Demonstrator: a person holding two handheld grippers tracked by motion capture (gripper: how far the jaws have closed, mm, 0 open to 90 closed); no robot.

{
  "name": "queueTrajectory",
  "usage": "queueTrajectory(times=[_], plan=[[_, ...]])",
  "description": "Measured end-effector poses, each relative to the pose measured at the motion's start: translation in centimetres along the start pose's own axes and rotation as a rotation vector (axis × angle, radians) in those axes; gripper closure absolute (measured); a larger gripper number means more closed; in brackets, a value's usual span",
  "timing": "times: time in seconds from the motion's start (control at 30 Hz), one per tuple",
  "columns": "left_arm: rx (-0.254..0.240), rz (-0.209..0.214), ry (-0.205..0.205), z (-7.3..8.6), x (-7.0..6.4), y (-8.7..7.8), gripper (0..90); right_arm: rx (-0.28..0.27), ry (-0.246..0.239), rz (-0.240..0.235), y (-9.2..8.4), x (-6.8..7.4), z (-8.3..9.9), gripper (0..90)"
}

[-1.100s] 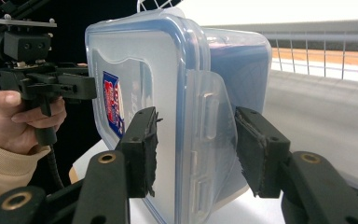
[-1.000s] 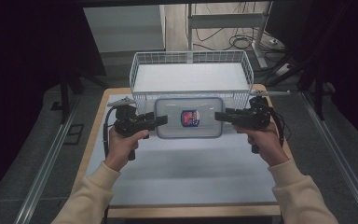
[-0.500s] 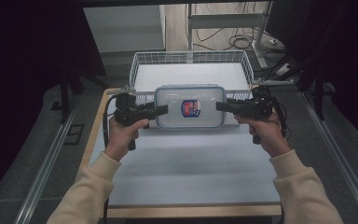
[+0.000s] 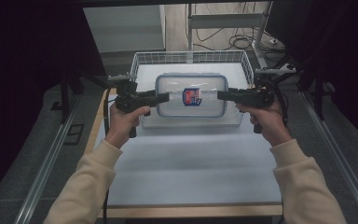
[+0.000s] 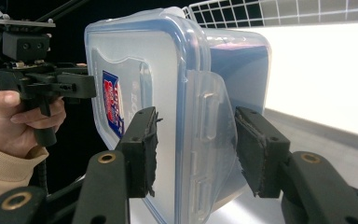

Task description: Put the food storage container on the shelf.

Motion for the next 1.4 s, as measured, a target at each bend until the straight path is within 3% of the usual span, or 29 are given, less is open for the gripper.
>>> queueTrajectory(times=[0.73,1.07,1.23,1.4], plan=[[-0.009,-0.003,-0.025,-4.6,3.6,1.5,44.6,0.01,0.014,0.01,2.0,-1.3,-5.5,51.0],[0.002,-0.009,-0.052,-5.9,5.7,2.9,44.3,0.031,0.044,0.01,3.3,-2.9,-7.4,50.9],[0.024,-0.009,-0.047,-6.1,6.5,3.6,44.2,0.046,0.068,0.019,3.9,-3.6,-7.8,50.4],[0.05,-0.007,-0.067,-5.8,7.2,4.5,43.8,0.066,0.089,0.035,4.5,-4.6,-8.0,49.9]])
Point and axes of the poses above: each handheld gripper's, and its own axes: y roughly forward along the jaws, z roughly out of its underside, x roughly to its left, the point moved 9 cm from there along y, roughly forward along the jaws, and after that the axes turned 10 degrees about y, right-handed, at the moved point
